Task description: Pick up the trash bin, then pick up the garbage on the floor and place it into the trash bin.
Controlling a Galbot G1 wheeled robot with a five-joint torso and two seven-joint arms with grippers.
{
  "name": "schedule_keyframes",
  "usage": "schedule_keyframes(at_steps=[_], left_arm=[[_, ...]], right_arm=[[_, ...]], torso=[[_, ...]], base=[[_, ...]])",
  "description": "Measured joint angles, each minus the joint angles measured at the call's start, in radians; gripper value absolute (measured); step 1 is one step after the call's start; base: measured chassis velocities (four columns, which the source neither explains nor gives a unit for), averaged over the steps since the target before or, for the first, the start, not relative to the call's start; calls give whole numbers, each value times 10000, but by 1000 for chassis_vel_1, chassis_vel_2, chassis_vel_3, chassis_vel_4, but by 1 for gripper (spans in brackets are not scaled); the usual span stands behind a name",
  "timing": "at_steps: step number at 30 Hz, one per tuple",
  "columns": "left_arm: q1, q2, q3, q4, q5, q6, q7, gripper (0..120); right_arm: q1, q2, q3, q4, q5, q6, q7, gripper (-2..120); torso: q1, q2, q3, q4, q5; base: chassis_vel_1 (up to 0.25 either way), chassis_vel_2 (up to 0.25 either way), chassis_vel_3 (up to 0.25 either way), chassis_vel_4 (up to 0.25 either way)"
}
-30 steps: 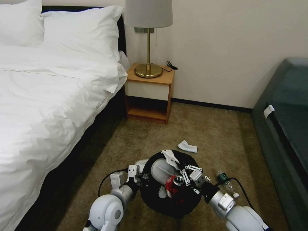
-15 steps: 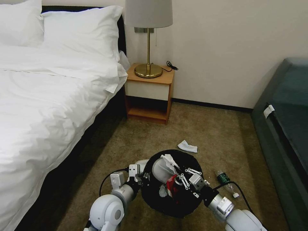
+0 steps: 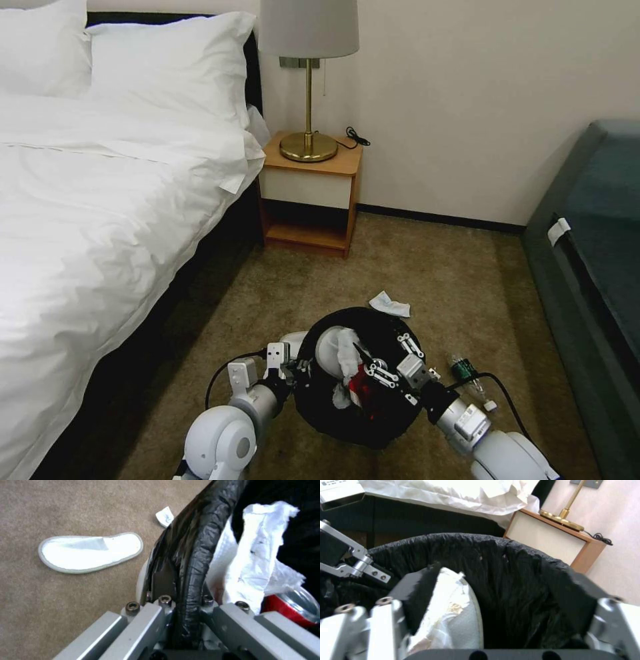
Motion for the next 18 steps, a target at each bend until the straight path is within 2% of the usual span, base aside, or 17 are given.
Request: schedule_keyframes(at_steps=[2,5,18], left_arm=[[-23,15,-18,4,3,-2,0,0],[-41,36,-36,8,1,-3,0,0],[-58,66,-81,74,24,-88,14,0]], right_arm=[[0,0,19,-4,12,-1,1,93],[14,0,34,-13,32,-3,2,99],[248,67,400,275,247,-152,99,100]], torso=[[0,0,0,1,0],[0,0,0,0,0],[0,0,0,1,1]], base=[[0,0,0,0],[0,0,0,0],[0,0,0,0]])
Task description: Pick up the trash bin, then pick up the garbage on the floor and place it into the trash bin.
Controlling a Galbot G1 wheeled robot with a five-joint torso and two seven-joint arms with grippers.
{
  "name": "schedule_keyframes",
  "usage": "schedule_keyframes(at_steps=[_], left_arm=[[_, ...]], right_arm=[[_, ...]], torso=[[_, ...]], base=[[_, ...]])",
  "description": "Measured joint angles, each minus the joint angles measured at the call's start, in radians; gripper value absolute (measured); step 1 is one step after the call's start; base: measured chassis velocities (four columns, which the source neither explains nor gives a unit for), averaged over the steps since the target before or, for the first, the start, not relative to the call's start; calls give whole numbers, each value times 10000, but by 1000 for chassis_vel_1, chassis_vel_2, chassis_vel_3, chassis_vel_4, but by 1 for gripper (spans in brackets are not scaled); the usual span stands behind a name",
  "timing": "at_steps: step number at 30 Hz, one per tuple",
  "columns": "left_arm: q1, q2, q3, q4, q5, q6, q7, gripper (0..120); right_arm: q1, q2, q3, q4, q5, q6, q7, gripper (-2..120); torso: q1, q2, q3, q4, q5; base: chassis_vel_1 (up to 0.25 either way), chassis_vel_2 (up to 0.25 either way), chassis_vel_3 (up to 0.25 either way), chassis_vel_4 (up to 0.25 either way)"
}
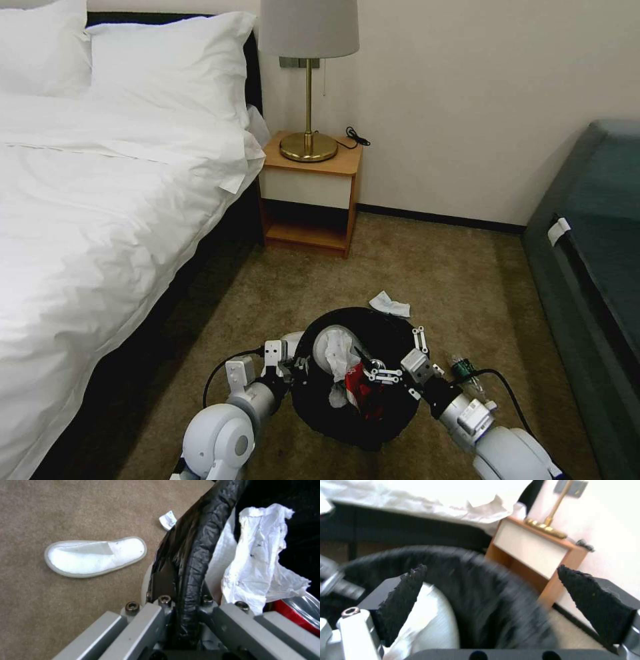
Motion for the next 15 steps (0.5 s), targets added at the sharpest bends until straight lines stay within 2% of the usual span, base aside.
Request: schedule_keyframes(at_steps=[11,15], left_arm=[[155,-24,-2,24,208,-81,31,0],[289,-48,-121,-35,339,-197,53,0]], right_arm=[[237,-157,732,827,369,-299,372,100],[158,101,1092,941,377,-305,530,100]], torso=[[0,0,0,0,-1],[0,0,0,1,-1]], base=[[0,0,0,0],[0,0,0,0]])
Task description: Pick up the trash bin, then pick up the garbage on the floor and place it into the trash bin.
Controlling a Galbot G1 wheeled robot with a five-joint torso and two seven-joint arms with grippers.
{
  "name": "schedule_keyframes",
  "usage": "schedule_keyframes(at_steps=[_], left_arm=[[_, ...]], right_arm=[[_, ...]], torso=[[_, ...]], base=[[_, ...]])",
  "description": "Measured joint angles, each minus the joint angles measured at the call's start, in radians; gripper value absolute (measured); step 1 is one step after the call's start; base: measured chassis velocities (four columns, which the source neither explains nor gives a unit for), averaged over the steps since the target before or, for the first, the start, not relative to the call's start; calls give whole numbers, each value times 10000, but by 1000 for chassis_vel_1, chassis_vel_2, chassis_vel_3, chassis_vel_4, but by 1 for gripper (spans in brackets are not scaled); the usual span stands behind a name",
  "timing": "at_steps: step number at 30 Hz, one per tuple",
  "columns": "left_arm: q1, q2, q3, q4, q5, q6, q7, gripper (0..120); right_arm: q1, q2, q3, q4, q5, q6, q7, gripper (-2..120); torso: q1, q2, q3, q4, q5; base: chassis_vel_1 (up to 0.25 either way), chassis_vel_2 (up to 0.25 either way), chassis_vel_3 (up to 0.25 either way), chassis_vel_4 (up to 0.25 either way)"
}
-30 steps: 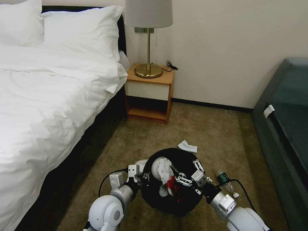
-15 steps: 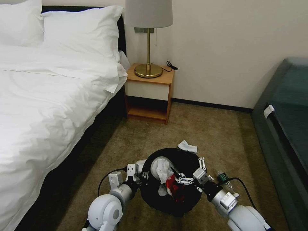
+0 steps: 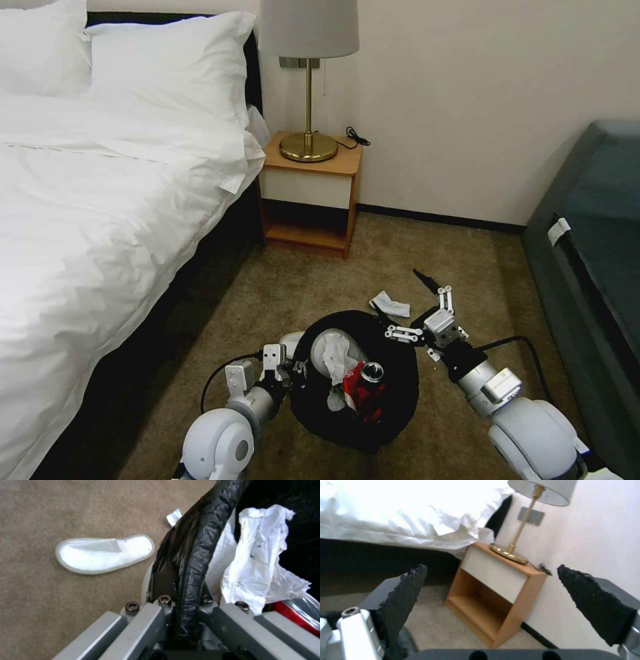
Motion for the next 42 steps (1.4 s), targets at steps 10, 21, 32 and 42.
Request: schedule_keyframes(at_steps=[10,21,32,42], left_arm=[[303,-14,-337,-511,130,-204,-1,0],[325,-226,-406,-684,266,-239,-6,0],[290,-338,-401,-534,400,-308,45,0],[220,-316,-265,-385,480,-316,48,0]], right_arm=[[-138,1011,810,-127,62,-1779,1841,100],[630,87,1103,-1154,2875,-5582,3400,100],[1449,45,643,-4417,2617,-5086,2344,100],[1649,98,539,-5758,2114,-5032,1136,100]], torso=[[0,0,0,-3,1],[0,0,0,0,0],[0,0,1,0,2],[0,0,0,0,1]], base=[[0,0,0,0],[0,0,0,0],[0,0,0,0],[0,0,0,0]])
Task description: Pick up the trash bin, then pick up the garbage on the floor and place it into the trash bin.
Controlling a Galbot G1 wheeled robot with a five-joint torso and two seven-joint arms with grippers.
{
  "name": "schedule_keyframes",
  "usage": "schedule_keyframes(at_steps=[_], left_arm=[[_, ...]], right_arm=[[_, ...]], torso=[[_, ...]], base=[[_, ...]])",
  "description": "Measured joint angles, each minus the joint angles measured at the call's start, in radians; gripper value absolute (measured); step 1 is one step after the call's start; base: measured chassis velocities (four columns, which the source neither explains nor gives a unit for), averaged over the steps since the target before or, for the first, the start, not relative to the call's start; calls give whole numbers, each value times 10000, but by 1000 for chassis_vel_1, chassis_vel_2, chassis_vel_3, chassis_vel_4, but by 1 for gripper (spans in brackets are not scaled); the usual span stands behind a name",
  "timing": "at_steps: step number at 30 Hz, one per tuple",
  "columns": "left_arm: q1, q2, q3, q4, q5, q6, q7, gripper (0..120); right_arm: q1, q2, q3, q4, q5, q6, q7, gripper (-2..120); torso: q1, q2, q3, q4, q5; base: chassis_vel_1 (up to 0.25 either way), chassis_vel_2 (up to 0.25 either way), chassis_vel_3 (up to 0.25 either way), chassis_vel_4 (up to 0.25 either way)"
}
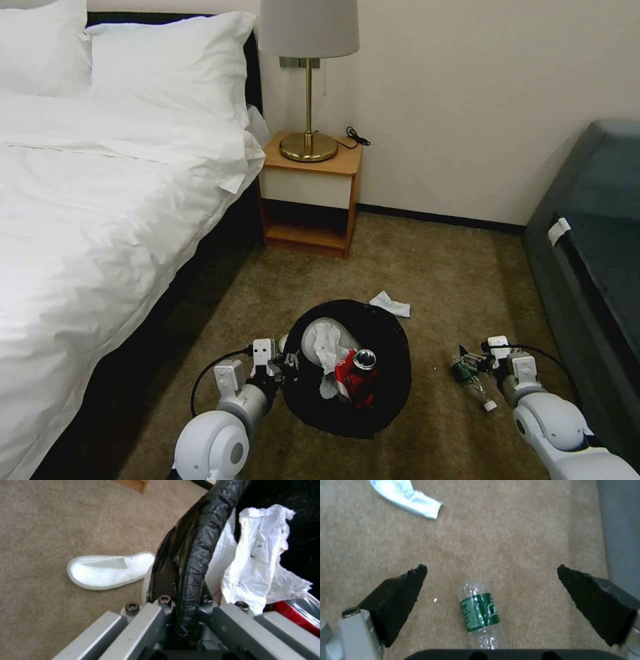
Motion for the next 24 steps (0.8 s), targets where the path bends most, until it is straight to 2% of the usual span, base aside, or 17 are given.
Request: schedule_keyframes(at_steps=[14,24], left_arm=[[67,0,-85,-92,91,-54,35,0],[165,-22,-79,-231,149,-72,47,0]], right_arm=[[-94,55,-36,-394,-716,236,-774,100],[212,262,-75,-1482,-1296,761,-1400,100]], torso=[[0,0,-1,0,-1],[0,0,-1,-1,0]], base=[[0,0,0,0],[0,0,0,0]])
